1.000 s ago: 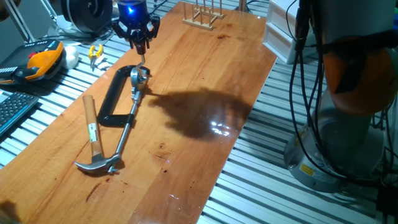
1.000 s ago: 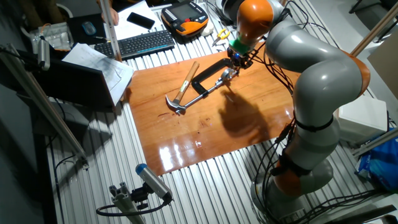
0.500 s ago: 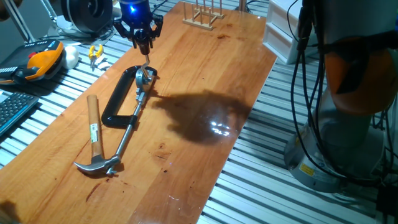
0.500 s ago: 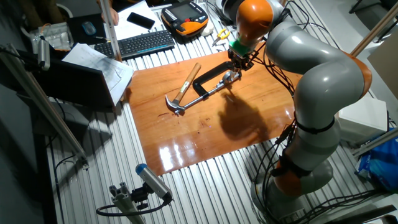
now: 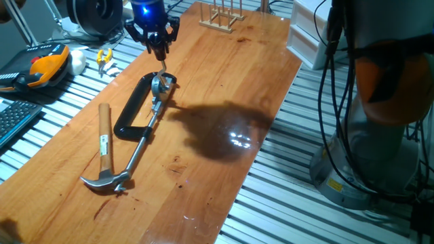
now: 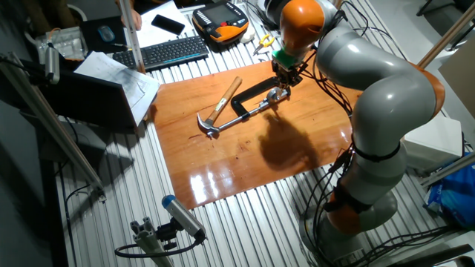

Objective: Pull up the lever

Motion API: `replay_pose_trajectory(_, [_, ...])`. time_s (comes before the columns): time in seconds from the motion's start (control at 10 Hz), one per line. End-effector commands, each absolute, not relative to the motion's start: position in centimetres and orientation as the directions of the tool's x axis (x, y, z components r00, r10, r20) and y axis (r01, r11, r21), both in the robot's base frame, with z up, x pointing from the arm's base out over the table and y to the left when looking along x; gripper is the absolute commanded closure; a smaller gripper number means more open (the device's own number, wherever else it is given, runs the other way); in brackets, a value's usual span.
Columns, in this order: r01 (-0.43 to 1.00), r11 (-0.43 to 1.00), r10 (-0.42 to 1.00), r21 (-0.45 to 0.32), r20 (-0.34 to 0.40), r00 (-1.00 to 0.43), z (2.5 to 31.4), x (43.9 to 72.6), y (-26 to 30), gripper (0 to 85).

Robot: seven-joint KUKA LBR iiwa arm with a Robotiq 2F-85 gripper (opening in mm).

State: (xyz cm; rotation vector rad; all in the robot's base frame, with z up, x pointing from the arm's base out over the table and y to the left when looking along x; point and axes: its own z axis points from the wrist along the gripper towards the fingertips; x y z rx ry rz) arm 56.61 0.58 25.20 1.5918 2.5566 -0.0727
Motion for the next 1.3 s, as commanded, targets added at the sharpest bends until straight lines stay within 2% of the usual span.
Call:
replay_pose_trajectory(0.0, [0.898,0.439,0.892,0.022,-0.134,-0.432,25.2,56.3,0.8,85.0])
replay_pose_trajectory(0.7, [0.918,0.396,0.909,0.008,-0.146,-0.391,25.0,54.3,2.3,85.0])
replay_pose_trajectory(1.2, [0.912,0.41,0.904,0.006,-0.13,-0.406,24.5,54.9,1.8,85.0])
